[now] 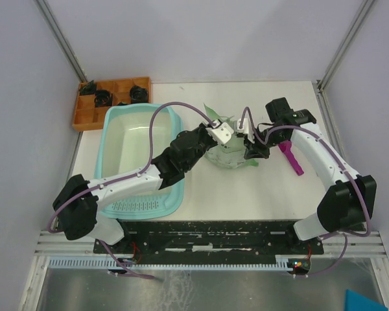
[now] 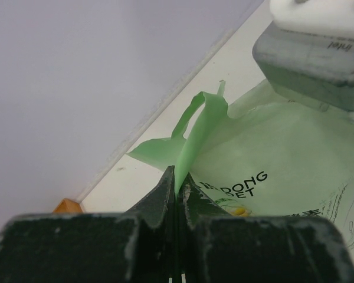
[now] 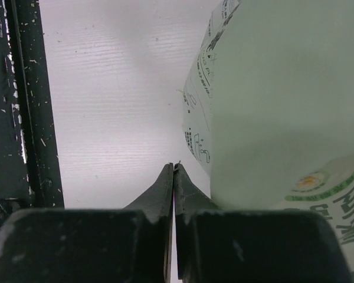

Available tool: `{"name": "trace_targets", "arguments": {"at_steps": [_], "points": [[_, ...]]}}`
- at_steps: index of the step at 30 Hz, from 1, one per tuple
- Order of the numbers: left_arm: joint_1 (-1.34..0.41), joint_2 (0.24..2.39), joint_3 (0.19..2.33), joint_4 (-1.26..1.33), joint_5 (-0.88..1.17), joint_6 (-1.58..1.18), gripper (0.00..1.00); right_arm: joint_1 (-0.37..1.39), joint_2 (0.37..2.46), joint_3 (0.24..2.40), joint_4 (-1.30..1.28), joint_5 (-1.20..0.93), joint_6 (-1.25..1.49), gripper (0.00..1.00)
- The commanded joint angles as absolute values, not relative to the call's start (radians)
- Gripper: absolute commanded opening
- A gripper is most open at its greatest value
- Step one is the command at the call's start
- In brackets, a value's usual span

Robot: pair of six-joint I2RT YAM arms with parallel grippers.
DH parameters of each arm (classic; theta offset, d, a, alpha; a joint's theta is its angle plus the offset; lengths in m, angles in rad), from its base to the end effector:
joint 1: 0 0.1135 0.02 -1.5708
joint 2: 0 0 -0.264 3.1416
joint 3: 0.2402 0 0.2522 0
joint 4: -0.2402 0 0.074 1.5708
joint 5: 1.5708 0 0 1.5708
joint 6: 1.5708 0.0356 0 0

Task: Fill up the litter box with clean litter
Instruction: Open the cat litter bag at the center of the board.

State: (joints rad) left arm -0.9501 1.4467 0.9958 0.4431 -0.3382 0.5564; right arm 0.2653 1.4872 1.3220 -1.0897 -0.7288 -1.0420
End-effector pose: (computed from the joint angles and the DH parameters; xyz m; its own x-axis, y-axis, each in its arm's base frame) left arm 0.2082 -0.2710 0.3219 0.2995 0.4377 -0.8478 0.4902 0.6917 0.5303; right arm 0.2647 0.0965 0.2999 -0.1215 -0.7004 -0.7033 -0.9914 0.1206 0.0511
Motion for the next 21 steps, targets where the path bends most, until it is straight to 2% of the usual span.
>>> {"name": "trace_targets", "arguments": {"at_steps": [1,5,6,7,8,10,11,14,21], "points": [[-0.947,1.424,1.018,0.563,-0.326,0.52,0.03,0.262,1.473,1.42,-1.172,-0.749,-1.079,0.02],[-0.949,1.42,1.02,0.568,-0.322,0.522,0.03,0.261,1.402,1.425,-1.206,-0.731,-1.089,0.02],[-0.948,1.42,1.018,0.568,-0.322,0.524,0.03,0.26,1.377,1.414,-1.183,-0.72,-1.076,0.09],[-0.948,1.418,1.016,0.568,-0.323,0.524,0.03,0.26,1.349,1.395,-1.155,-0.711,-1.05,0.26],[-0.947,1.416,1.012,0.568,-0.323,0.526,0.03,0.259,1.318,1.367,-1.106,-0.698,-1.027,0.39],[-0.947,1.412,1.005,0.571,-0.326,0.527,0.03,0.259,1.255,1.304,-0.962,-0.661,-0.977,0.53],[-0.947,1.412,0.999,0.572,-0.329,0.526,0.03,0.259,1.232,1.28,-0.905,-0.652,-0.957,0.57],[-0.947,1.408,0.988,0.579,-0.336,0.524,0.03,0.259,1.219,1.279,-0.86,-0.648,-0.951,0.61],[-0.947,1.405,0.986,0.58,-0.342,0.527,0.03,0.259,1.306,1.387,-0.927,-0.646,-0.978,0.61]]}}
